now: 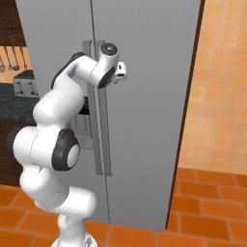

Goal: Take the strawberry from the fridge and place it on top of the pancake, located on the dining counter.

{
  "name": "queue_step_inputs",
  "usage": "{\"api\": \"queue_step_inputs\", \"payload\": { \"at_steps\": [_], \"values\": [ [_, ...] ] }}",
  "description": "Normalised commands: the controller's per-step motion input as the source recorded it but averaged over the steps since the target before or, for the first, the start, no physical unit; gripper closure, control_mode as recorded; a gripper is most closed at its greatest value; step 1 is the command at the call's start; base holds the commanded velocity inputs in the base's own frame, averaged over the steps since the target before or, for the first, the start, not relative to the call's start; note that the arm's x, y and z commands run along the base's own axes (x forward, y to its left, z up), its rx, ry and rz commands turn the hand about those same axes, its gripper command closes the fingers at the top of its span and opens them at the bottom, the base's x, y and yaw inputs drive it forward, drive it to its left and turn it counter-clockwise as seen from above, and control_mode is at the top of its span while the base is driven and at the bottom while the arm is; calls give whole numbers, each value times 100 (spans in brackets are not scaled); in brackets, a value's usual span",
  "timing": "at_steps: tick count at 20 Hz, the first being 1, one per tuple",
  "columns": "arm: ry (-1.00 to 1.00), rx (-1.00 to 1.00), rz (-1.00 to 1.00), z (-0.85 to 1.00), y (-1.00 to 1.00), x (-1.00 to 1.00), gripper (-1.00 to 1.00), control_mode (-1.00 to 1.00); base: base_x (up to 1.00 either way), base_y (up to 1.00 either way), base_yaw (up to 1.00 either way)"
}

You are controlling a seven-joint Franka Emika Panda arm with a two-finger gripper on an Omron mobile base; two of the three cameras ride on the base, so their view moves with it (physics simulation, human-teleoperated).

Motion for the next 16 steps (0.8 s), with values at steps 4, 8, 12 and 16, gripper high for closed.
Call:
{"api": "queue_step_inputs", "payload": {
  "at_steps": [4, 8, 12, 16],
  "values": [
    [-16, 3, -1, -6, -3, 0, -100, -100, 0, 0, 0],
    [0, 4, 0, -9, 0, 0, -100, -100, 0, 0, 0],
    [0, 18, 0, 0, 0, 0, -100, -100, 0, 0, 0],
    [0, 16, -2, 0, 10, 0, -100, -100, 0, 0, 0]
  ]
}}
